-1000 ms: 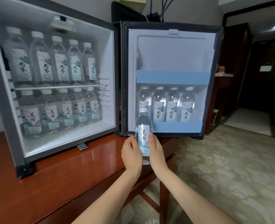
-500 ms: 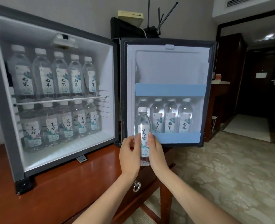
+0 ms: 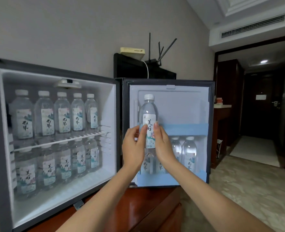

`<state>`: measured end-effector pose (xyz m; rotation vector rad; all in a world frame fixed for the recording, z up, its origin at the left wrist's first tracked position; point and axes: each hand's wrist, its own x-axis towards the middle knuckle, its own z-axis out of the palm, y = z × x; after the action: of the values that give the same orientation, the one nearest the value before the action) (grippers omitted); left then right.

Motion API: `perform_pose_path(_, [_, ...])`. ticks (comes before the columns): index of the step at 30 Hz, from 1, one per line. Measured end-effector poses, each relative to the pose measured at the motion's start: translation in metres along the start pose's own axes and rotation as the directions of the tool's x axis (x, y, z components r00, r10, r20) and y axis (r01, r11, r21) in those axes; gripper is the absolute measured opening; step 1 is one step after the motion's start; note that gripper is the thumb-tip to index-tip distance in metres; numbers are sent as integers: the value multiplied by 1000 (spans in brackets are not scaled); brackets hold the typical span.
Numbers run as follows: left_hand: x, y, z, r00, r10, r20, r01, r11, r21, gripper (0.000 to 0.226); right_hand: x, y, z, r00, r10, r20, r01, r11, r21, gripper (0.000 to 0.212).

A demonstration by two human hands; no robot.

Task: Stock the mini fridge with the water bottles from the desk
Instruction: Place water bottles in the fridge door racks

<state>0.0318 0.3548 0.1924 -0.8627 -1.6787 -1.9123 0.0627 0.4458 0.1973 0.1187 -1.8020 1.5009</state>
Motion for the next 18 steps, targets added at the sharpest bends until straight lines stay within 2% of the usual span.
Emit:
perform_pose_path(5, [47,19,2,990,126,66,-127,992,14,34,43,-24,1,996,-86,14,87,996,-36,44])
perform_pose_path(11, [90,22,5,976,183,115,-178,982,-59,28,83,-37,5,993,-119,13,119,993,-16,47])
perform_pose_path(18, [114,11,9,977,153,146,-132,980,-147,21,107,-34,4,990,-127,54,130,991,-38,40])
